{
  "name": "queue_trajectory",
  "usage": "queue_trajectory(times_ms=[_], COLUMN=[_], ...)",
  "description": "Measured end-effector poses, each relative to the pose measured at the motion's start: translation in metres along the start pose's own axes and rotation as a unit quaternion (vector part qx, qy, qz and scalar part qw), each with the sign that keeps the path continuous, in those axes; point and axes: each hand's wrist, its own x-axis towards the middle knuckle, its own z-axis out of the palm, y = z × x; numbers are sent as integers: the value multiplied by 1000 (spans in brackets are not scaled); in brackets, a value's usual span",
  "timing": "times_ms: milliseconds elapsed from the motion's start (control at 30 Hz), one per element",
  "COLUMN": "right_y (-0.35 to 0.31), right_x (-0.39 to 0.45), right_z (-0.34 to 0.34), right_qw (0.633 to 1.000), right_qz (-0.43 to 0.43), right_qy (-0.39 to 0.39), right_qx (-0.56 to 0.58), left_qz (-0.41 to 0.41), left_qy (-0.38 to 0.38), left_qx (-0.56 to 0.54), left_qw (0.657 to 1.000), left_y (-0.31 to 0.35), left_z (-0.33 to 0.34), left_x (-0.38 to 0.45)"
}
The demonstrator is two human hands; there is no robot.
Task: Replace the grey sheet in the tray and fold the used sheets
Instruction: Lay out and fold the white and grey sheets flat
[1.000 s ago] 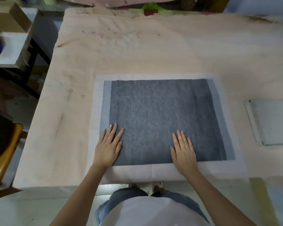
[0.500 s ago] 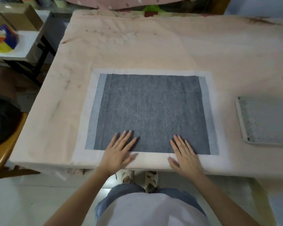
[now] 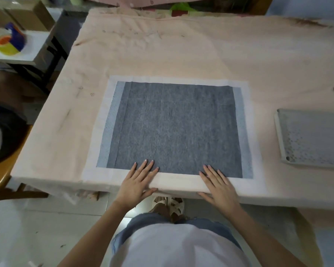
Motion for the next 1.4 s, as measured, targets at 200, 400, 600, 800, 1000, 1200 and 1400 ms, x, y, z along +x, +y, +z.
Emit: queue_trajectory(times_ms=[200, 400, 600, 800, 1000, 1200, 1400], right_y=[-6, -11, -23, -32, -26, -19, -15], right_x=[-6, -12, -14, -18, -11, 15, 38], right_z=[-4, -1, -4, -33, -97, -184, -281], right_qw=[992, 971, 961, 951, 932, 886, 821], right_qz=[-13, 24, 76, 92, 67, 27, -30], right_qy=[116, 227, 261, 280, 349, 464, 569], right_qx=[52, 68, 58, 89, 75, -1, -32], left_qz=[14, -40, -77, -98, 3, 56, 83], left_qy=[49, 110, 120, 93, 204, 293, 358], left_qx=[-20, -59, -63, -78, -105, -96, -115], left_qw=[998, 991, 988, 988, 973, 950, 923], left_y=[1, -1, 1, -5, -13, -27, -29], left_z=[-9, -19, -33, -62, -136, -226, -323], left_x=[-10, -22, -22, -18, -11, 9, 34])
